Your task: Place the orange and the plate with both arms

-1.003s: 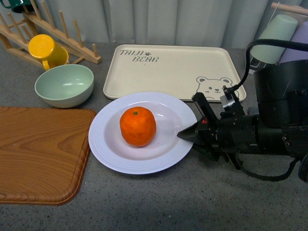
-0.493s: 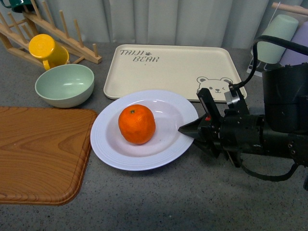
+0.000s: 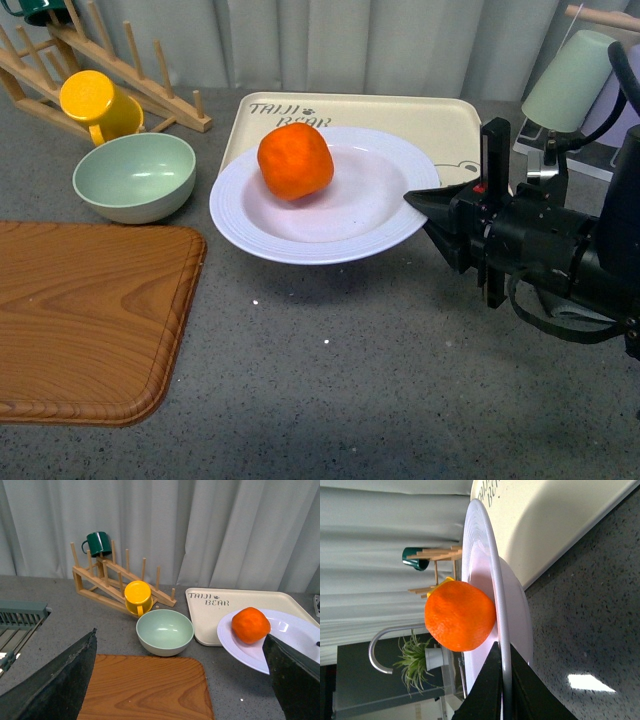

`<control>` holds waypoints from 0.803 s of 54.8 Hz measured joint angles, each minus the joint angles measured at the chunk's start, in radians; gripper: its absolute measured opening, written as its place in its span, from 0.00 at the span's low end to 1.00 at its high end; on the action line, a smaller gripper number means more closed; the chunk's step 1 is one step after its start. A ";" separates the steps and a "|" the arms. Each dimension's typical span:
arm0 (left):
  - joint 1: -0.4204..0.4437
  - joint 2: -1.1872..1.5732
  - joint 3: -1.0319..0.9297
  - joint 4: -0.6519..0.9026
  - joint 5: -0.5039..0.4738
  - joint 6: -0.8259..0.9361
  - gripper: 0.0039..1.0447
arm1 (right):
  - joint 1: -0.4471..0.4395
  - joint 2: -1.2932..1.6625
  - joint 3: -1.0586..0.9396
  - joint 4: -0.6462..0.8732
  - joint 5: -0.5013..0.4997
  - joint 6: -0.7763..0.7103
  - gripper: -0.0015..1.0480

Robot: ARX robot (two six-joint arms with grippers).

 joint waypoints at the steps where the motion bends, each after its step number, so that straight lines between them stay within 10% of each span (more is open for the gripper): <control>1: 0.000 0.000 0.000 0.000 0.000 0.000 0.94 | 0.002 0.006 0.009 0.000 0.011 0.007 0.01; 44: 0.000 0.000 0.000 0.000 0.000 0.000 0.94 | 0.121 0.207 0.492 -0.298 0.372 0.132 0.01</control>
